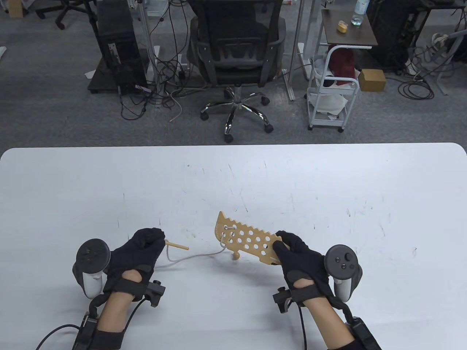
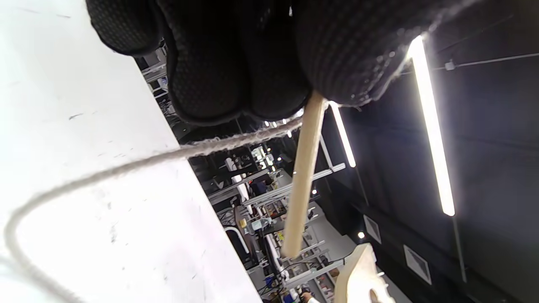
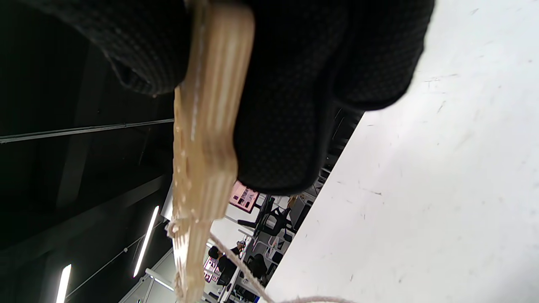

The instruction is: Thread rope through all holes on crocodile lacing toy

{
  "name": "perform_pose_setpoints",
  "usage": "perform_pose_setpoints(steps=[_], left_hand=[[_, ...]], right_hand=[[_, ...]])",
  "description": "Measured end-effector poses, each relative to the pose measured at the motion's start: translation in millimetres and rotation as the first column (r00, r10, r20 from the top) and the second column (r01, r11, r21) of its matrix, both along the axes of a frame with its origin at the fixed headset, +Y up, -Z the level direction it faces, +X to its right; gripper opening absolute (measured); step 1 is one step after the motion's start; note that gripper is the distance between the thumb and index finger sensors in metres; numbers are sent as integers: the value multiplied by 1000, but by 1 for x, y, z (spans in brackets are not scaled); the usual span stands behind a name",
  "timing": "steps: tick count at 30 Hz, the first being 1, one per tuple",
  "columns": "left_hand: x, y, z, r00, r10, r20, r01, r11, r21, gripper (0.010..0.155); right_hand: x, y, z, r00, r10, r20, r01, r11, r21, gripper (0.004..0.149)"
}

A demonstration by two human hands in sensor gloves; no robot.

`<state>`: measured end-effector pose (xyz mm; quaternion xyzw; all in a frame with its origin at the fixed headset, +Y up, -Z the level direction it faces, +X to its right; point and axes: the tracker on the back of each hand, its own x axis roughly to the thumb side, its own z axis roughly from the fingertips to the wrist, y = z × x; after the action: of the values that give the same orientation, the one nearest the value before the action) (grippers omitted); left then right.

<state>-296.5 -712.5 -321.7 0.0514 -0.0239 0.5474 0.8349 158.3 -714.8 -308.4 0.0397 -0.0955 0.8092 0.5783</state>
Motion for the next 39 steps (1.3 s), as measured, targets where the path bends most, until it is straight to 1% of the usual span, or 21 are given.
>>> perform_pose_setpoints(steps=[8, 13, 21, 27, 31, 35, 39], left_hand=[[13, -15, -4, 998, 22, 50, -17, 995, -100, 42], [19, -22, -6, 995, 65, 81, -53, 989, -140, 42], [29, -28, -6, 970, 173, 171, -139, 971, -193, 42], [38, -33, -8, 924, 264, 276, -201, 951, -235, 42], [43, -37, -9, 900, 302, 313, -222, 938, -265, 43], [48, -42, -9, 864, 373, 340, -270, 911, -314, 44], [51, -44, -9, 841, 404, 358, -287, 897, -337, 45]], right_hand=[[-9, 3, 4, 998, 1, -62, 0, 1000, 26, 47], [-15, 4, 7, 995, -8, -101, 12, 999, 41, 47], [-23, 6, 10, 987, -14, -159, 23, 998, 56, 47], [-28, 7, 12, 979, -24, -200, 38, 997, 64, 48], [-30, 7, 13, 975, -39, -220, 53, 997, 58, 47], [-33, 6, 13, 967, -52, -251, 67, 996, 51, 47], [-35, 6, 13, 957, -82, -278, 94, 995, 31, 47]])
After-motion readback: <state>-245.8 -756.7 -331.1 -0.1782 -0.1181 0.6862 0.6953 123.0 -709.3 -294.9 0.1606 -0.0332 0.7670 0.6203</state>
